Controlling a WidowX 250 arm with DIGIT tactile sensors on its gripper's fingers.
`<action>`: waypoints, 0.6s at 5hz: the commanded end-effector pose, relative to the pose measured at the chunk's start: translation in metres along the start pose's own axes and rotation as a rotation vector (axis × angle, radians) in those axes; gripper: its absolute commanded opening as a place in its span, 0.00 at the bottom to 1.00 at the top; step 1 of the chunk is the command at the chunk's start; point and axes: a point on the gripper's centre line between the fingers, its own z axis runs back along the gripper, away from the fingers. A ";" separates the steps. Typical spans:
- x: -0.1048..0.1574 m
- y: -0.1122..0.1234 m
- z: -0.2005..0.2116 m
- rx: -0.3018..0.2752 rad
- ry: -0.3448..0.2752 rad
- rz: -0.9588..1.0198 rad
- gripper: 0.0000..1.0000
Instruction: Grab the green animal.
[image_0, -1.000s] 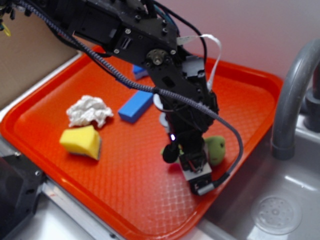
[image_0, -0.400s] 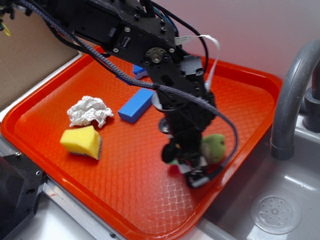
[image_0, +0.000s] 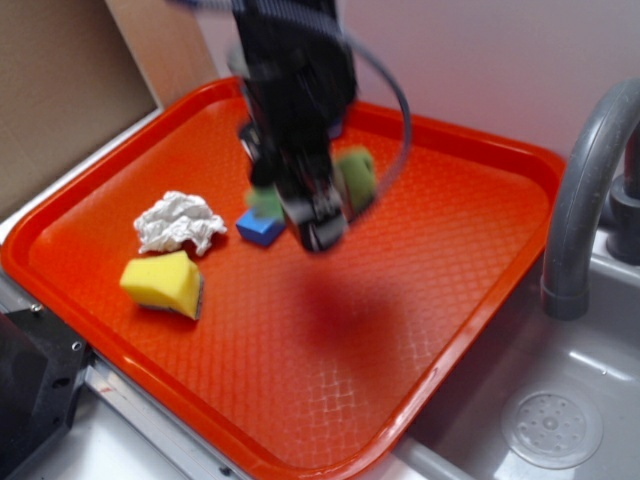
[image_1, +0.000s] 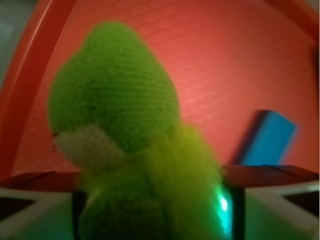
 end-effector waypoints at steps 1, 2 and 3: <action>-0.027 0.050 0.104 0.019 -0.176 0.327 0.00; -0.031 0.056 0.118 -0.013 -0.201 0.332 0.00; -0.023 0.052 0.110 -0.028 -0.170 0.228 0.00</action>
